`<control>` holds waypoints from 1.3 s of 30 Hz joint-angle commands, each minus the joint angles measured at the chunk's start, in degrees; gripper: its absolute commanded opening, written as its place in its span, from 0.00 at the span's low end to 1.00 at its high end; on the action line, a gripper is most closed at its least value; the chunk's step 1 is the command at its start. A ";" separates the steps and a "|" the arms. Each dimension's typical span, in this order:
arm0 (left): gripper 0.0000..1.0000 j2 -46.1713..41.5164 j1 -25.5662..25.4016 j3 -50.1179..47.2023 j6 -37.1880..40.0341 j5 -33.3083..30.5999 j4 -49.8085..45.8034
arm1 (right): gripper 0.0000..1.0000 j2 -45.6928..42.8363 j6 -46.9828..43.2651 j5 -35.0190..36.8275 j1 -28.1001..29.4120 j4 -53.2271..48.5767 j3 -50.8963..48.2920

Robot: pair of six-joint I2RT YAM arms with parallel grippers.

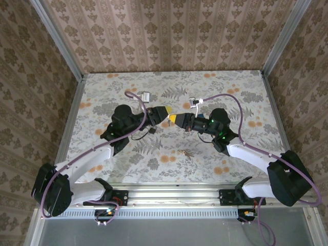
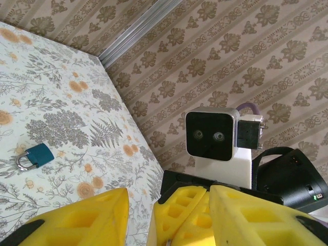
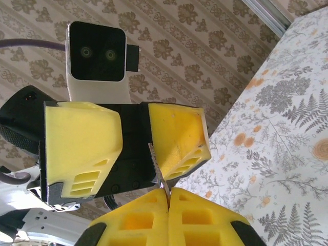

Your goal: Unlock with the key

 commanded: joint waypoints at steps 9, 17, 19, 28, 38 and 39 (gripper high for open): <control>0.10 -2.84 1.09 -1.94 0.41 0.28 -0.27 | 0.00 -0.68 -0.07 0.29 -0.46 -0.39 1.21; 0.00 -2.80 1.09 -0.90 1.08 0.06 -1.67 | 0.00 0.79 0.29 -1.03 -0.46 -0.66 2.11; 0.00 -2.67 1.08 -0.52 1.42 -0.33 -2.53 | 0.00 1.14 0.12 -1.45 -0.46 -1.36 2.21; 0.49 -2.78 1.42 0.11 2.50 -2.29 -6.72 | 0.00 -1.24 -2.71 0.08 -0.99 -5.33 2.11; 0.76 0.54 5.33 6.99 3.62 -14.54 -41.04 | 0.00 -7.92 -11.78 9.85 -4.23 -27.81 0.89; 0.77 2.11 6.13 7.89 3.93 -14.50 -43.53 | 0.00 -8.63 -12.91 10.93 -4.32 -29.82 0.74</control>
